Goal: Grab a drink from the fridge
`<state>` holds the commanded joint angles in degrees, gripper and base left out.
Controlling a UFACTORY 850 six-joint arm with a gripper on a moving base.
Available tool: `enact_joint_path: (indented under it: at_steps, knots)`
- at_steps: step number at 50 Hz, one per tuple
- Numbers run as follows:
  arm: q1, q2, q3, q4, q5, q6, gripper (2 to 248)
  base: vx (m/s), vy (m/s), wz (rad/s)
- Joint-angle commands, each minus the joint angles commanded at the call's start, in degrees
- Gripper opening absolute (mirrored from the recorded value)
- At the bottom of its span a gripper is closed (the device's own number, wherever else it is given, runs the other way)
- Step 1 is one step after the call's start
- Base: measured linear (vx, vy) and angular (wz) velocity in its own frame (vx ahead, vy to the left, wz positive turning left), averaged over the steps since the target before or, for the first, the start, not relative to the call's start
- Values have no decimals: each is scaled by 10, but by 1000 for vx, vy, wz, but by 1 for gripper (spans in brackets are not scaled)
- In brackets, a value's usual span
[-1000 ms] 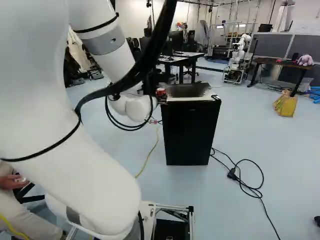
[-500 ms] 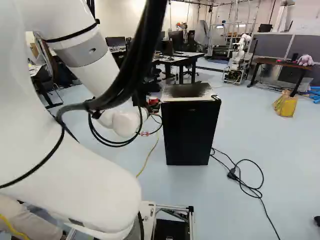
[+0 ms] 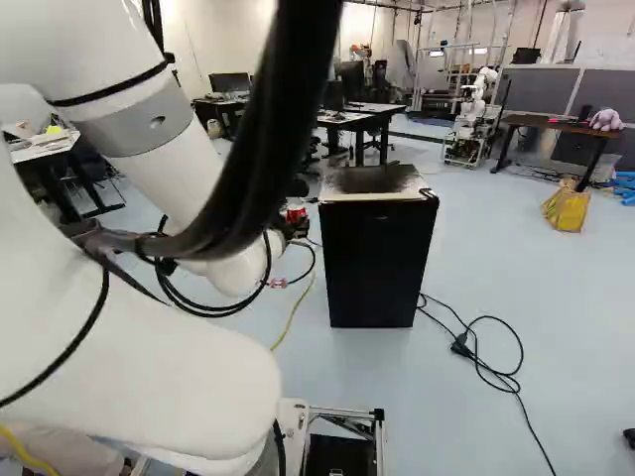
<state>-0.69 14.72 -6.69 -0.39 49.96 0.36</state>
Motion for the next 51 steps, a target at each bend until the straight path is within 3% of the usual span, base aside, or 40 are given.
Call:
enact_joint_path:
  at_steps: [51]
  knots:
    - [7, 13, 17, 4, 0, -4, 83, 0, 0, 0]
